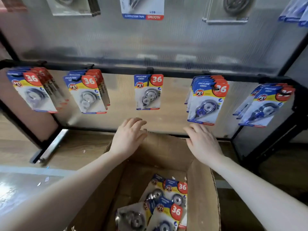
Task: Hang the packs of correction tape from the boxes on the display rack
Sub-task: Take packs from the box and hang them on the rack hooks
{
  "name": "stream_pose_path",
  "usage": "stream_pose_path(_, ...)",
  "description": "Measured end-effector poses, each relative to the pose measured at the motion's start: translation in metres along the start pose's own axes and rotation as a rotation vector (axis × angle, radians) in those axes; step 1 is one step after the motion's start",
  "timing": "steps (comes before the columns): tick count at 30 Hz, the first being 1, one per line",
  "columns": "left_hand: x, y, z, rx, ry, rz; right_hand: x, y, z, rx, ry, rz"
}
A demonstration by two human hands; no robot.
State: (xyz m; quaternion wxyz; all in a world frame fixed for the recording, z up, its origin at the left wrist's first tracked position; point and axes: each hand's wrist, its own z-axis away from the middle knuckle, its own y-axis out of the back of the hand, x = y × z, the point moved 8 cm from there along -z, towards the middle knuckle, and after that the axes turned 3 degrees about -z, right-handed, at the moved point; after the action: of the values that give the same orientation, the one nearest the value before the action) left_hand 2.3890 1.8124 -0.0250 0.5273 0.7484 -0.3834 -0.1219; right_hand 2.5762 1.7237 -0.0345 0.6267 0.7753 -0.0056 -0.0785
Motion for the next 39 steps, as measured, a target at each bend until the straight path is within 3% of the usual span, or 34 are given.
stream_pose_path(3, -0.016, -0.027, 0.027, -0.118, 0.044, -0.002, -0.027, -0.031, 0.003, -0.08, 0.05, 0.028)
stream_pose_path(10, -0.054, -0.122, 0.091, -0.587, 0.224, -0.006, -0.052, -0.094, 0.023, -0.132, 0.185, 0.144)
stream_pose_path(13, -0.065, -0.154, 0.115, -0.79, 0.23, -0.069, -0.053, -0.139, 0.041, -0.335, 0.174, 0.143)
stream_pose_path(21, -0.057, -0.205, 0.185, -1.283, 0.18, -0.181, -0.036, -0.226, 0.103, -0.913, -0.118, -0.017)
stream_pose_path(29, -0.06, -0.213, 0.204, -1.39, 0.137, -0.27, -0.038, -0.243, 0.114, -0.922, -0.146, -0.159)
stream_pose_path(35, -0.057, -0.209, 0.211, -1.529, 0.146, -0.045, -0.039, -0.241, 0.108, -1.0, -0.13, -0.236)
stream_pose_path(39, -0.052, -0.21, 0.208, -1.512, 0.206, 0.097, -0.033, -0.23, 0.098, -1.04, -0.129, -0.189)
